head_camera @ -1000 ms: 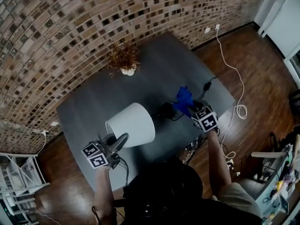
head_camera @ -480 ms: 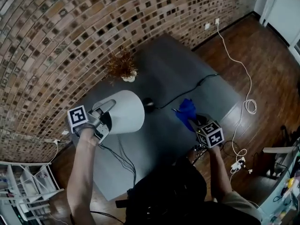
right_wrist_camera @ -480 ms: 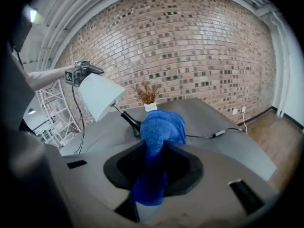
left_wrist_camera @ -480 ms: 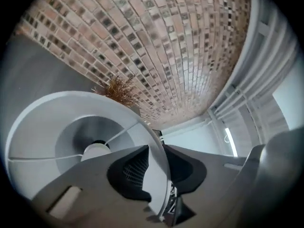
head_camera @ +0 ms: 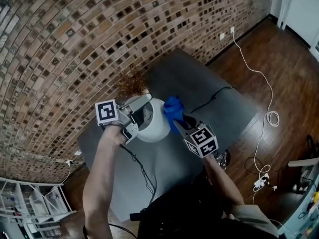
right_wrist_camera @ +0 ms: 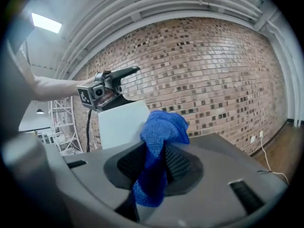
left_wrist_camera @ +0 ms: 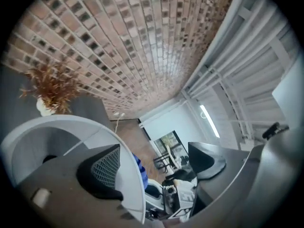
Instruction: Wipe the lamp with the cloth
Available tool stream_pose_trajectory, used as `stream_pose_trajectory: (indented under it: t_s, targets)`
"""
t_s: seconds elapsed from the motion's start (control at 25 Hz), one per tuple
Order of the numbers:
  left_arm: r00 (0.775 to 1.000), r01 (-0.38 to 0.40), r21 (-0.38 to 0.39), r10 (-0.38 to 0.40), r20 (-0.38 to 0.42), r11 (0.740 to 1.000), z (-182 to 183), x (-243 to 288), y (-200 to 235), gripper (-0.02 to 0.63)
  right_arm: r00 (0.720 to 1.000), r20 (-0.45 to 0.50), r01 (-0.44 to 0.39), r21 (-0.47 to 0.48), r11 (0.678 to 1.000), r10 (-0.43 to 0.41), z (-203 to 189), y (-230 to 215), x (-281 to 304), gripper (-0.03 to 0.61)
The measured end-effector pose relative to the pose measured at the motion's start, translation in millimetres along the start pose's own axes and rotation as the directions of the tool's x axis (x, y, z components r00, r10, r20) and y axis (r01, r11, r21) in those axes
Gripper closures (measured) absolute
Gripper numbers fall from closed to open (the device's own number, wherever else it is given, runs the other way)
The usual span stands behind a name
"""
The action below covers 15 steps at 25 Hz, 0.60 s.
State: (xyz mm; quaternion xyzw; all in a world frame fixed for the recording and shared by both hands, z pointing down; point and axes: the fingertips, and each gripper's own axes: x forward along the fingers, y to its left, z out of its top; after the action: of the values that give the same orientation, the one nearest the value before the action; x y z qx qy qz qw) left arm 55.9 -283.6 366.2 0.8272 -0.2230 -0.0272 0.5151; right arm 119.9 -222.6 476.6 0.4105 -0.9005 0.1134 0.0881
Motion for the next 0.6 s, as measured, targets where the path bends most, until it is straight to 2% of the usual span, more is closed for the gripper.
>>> stream_pose_trajectory:
  t_s: [0.08, 0.2, 0.28, 0.36, 0.4, 0.44, 0.52, 0.6]
  targets:
    - [0.998, 0.0, 0.109, 0.006, -0.057, 0.994, -5, 1, -5, 0.17, 1.0, 0.014, 0.002, 0.03, 1.0, -0.003, 0, -7, 3, 0.483]
    - [0.991, -0.032, 0.223, 0.06, -0.12, 0.974, -7, -4, 1, 0.158, 0.999, 0.03, 0.012, 0.051, 0.999, -0.013, 3, -16, 11, 0.483]
    - [0.984, -0.038, 0.265, 0.083, -0.158, 0.964, -6, -10, 0, 0.238, 0.999, 0.032, 0.009, 0.041, 0.999, -0.01, 7, -18, 18, 0.483]
    - [0.988, -0.078, 0.202, 0.103, -0.117, 0.976, 1, -19, -4, 0.297, 1.0, 0.029, 0.005, 0.021, 1.0, -0.006, 12, -19, 25, 0.483]
    - [0.992, -0.081, 0.161, 0.095, -0.079, 0.984, 7, -21, -8, 0.331, 1.0, 0.023, 0.008, 0.009, 1.0, -0.008, 14, -21, 29, 0.483]
    - [0.997, -0.059, 0.151, 0.067, -0.046, 0.987, 14, -20, -15, 0.333, 1.0, 0.016, 0.013, 0.001, 1.0, -0.013, 16, -24, 34, 0.483]
    - [1.0, 0.003, 0.211, -0.005, 0.006, 0.977, 26, -22, -31, 0.333, 1.0, 0.001, 0.023, -0.002, 1.0, -0.023, 17, -31, 40, 0.483]
    - [0.995, 0.007, 0.291, -0.037, 0.097, 0.957, 39, -45, -35, 0.333, 1.0, -0.01, 0.023, 0.0, 1.0, -0.023, 16, -37, 40, 0.483]
